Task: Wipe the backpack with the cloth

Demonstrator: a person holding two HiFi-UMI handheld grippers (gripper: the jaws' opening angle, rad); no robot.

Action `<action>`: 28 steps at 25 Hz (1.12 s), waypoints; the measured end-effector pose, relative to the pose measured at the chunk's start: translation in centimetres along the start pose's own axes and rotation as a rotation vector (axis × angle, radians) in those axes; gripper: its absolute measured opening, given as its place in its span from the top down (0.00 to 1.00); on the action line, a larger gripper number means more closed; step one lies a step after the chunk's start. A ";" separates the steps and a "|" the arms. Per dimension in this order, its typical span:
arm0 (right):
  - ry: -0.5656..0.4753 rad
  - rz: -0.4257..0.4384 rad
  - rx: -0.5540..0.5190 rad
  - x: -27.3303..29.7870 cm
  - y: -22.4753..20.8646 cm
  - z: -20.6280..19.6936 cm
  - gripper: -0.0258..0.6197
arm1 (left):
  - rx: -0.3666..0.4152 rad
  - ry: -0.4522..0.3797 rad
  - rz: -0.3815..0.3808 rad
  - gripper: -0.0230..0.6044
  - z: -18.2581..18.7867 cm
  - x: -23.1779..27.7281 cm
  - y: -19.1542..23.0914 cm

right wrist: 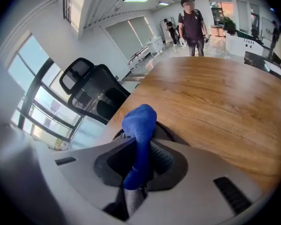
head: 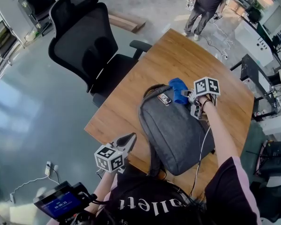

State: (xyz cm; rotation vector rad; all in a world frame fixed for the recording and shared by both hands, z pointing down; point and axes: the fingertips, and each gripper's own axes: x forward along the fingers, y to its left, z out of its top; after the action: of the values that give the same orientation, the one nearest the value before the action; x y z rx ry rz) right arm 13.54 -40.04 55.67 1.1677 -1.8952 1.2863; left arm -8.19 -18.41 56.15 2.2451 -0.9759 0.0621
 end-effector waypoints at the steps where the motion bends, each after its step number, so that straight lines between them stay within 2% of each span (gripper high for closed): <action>1: -0.016 0.004 0.024 -0.4 -0.4 0.1 0.85 | 0.002 0.002 -0.003 0.96 0.0 -0.1 -0.2; 4: -0.058 -0.008 0.071 -1.6 -1.8 0.2 0.85 | 0.009 0.010 -0.012 0.96 -0.2 -0.1 -0.7; 8: -0.086 -0.111 0.074 -3.4 -4.4 -0.6 0.85 | 0.020 0.018 -0.026 0.96 -0.5 -0.3 -1.2; 10: -0.101 -0.131 0.067 -4.0 -4.7 -0.8 0.85 | 0.026 0.021 -0.035 0.96 -0.6 -0.4 -1.2; 17: -0.260 0.013 0.044 -7.4 1.6 -0.6 0.85 | 0.050 0.025 -0.068 0.96 -0.7 -1.5 -1.1; 23: -0.375 0.144 0.055 -11.4 6.6 -4.8 0.85 | 0.054 0.039 -0.073 0.96 -2.4 -3.1 -2.4; 28: -0.444 0.146 0.042 -14.2 8.1 -10.3 0.85 | 0.070 0.064 -0.104 0.96 -4.3 -3.9 -4.2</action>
State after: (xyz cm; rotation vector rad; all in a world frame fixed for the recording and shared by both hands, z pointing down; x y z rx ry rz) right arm 12.73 -24.26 44.48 1.4529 -2.3154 1.2194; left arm -7.27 -11.33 55.92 2.3395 -0.8342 0.1232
